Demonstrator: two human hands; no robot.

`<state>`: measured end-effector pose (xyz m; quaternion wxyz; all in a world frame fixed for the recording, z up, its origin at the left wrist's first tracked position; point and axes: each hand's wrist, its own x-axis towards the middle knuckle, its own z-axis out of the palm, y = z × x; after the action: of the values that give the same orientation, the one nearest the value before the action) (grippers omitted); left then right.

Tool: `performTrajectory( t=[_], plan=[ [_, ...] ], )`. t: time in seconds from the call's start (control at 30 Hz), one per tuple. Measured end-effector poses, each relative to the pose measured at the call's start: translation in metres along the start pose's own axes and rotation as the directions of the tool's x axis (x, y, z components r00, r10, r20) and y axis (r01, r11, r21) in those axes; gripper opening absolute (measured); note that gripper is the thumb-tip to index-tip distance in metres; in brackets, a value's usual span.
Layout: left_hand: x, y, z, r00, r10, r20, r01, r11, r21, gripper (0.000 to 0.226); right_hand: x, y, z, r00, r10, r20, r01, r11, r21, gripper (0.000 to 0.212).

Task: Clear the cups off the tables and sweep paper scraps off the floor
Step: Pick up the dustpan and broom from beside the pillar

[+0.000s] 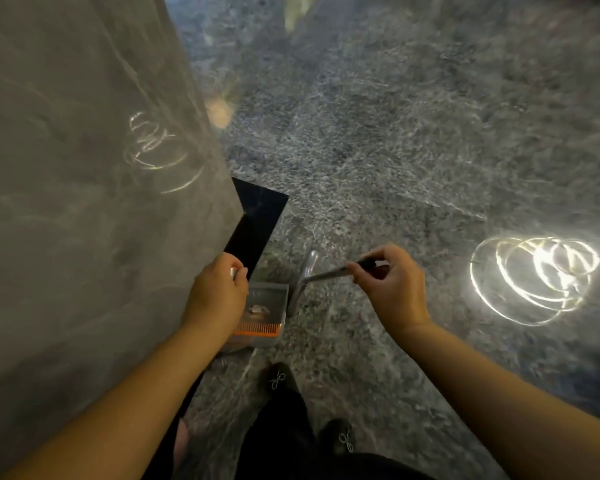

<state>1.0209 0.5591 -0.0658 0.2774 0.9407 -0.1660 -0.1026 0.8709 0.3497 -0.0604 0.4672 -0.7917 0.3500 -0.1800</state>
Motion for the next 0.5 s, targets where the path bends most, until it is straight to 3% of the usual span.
performTrajectory(
  t=[0.3, 0.5],
  plan=[
    [-0.031, 0.029, 0.024, 0.982, 0.135, 0.134, -0.143, 0.988, 0.057, 0.011, -0.077, 0.058, -0.056, 0.962, 0.232, -0.141, -0.249, 0.962, -0.111, 0.01],
    [-0.036, 0.039, 0.028, 0.928, 0.255, 0.271, -0.282, 0.957, 0.067, 0.013, -0.106, 0.066, -0.058, 0.867, 0.498, -0.015, -0.494, 0.856, -0.15, 0.008]
  ],
)
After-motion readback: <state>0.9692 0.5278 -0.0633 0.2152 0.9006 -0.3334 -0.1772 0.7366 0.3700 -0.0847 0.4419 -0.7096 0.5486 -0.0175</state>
